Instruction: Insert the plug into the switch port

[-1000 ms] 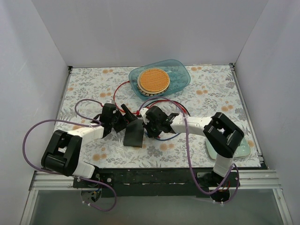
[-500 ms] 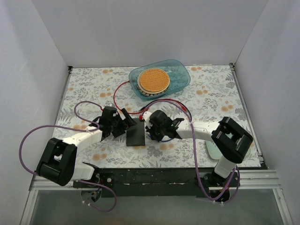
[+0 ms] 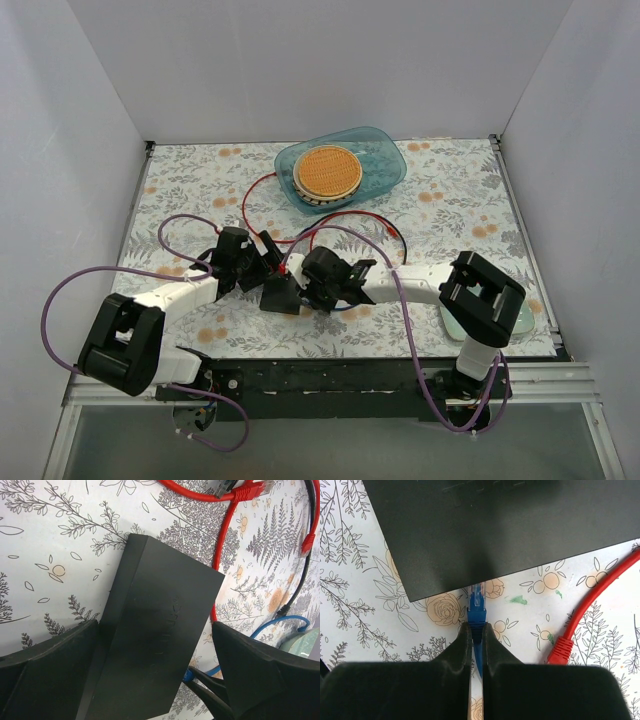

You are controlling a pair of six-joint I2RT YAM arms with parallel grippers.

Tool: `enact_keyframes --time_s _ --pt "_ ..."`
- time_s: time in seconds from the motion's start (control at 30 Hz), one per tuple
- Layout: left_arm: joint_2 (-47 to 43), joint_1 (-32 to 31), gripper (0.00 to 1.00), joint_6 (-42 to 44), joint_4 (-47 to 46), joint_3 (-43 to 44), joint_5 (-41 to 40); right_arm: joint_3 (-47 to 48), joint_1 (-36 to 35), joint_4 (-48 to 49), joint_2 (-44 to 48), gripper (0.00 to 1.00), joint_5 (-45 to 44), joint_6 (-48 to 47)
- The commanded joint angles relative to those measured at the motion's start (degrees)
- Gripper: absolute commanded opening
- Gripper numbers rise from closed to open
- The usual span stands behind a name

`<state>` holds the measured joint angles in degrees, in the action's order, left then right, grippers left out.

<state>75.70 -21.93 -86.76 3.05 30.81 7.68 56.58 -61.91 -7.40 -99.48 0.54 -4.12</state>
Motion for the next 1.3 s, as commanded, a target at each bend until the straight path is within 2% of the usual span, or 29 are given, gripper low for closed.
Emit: enact_keyframes --time_s 0.0,0.27,0.53,0.8,1.03,1.27 --pt "-0.9 -0.3 0.97 2.8 5.0 0.2 -3.6 2.4 -0.6 1.2 0.0 0.01 1.7 -2.6" --pt "-2.5 -0.3 0.94 3.9 6.4 0.0 -4.3 3.2 -2.4 1.7 -0.6 0.01 2.1 -4.1" --pt "-5.5 0.9 0.93 4.1 10.5 0.1 -7.0 1.8 -3.5 1.8 -0.6 0.01 -2.1 -5.2" --pt "-8.9 2.7 0.87 4.2 10.0 -2.0 -4.6 -2.6 -4.9 3.7 0.9 0.01 -4.7 -4.9" --pt "-8.1 3.0 0.84 4.0 5.9 -4.7 -0.2 -3.0 -6.4 4.1 0.8 0.01 -8.2 -5.4" --pt "-7.1 3.4 0.84 3.8 4.9 -5.0 0.7 -4.5 -6.8 4.3 1.7 0.01 -10.1 -5.5"
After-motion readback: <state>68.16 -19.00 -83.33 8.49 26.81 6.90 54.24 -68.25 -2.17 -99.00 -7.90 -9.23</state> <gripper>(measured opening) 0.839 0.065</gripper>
